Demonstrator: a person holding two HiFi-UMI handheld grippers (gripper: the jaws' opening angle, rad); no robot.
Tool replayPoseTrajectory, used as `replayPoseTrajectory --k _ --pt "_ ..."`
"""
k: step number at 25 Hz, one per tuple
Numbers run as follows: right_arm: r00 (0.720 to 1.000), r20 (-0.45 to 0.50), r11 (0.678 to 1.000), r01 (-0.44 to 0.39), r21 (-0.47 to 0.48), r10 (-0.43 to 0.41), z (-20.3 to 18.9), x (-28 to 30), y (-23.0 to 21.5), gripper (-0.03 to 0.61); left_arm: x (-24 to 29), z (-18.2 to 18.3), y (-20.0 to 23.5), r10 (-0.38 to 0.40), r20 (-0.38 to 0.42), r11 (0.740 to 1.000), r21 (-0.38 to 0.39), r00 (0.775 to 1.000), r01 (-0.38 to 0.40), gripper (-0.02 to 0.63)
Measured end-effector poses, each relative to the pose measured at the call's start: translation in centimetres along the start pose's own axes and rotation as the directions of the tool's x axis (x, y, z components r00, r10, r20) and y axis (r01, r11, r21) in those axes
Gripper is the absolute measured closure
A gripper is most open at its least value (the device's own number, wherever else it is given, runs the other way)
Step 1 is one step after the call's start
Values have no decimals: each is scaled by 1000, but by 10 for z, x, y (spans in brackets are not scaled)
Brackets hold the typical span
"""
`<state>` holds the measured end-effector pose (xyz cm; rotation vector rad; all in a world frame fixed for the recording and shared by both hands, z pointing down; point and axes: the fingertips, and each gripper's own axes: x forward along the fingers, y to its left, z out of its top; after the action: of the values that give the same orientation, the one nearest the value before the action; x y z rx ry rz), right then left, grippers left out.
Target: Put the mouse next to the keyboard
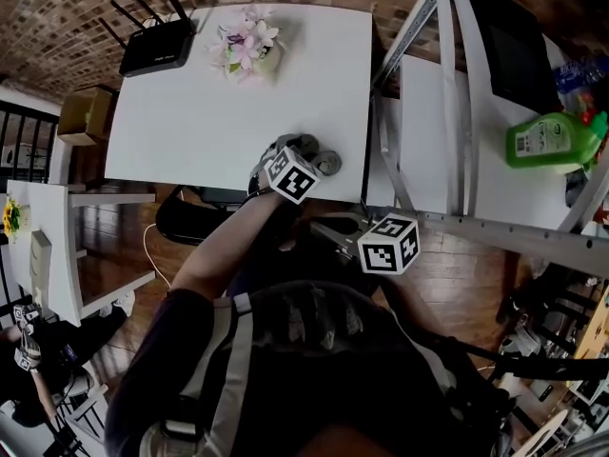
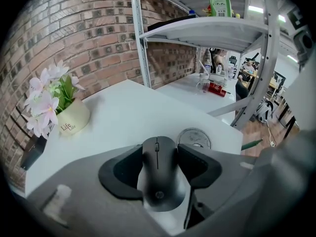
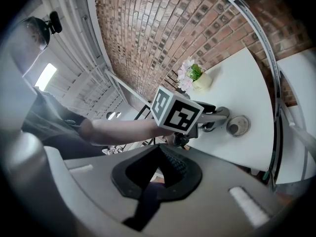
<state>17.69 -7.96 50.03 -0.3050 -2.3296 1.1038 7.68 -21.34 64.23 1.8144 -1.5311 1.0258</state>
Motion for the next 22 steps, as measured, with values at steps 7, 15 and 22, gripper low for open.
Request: replayPoseTrajectory --k 7,15,22 --pt "999 -31 1000 -24 -5 24 -14 -2 2 574 -1 1 1 10 9 1000 0 1000 -10 382" --pt "999 -40 1000 -23 -8 23 -20 -2 4 574 -4 -8 12 35 -11 999 -33 999 -35 383" --pt "999 -51 1000 -11 -19 10 -18 12 11 574 -9 -16 22 24 0 999 -47 1000 -24 383"
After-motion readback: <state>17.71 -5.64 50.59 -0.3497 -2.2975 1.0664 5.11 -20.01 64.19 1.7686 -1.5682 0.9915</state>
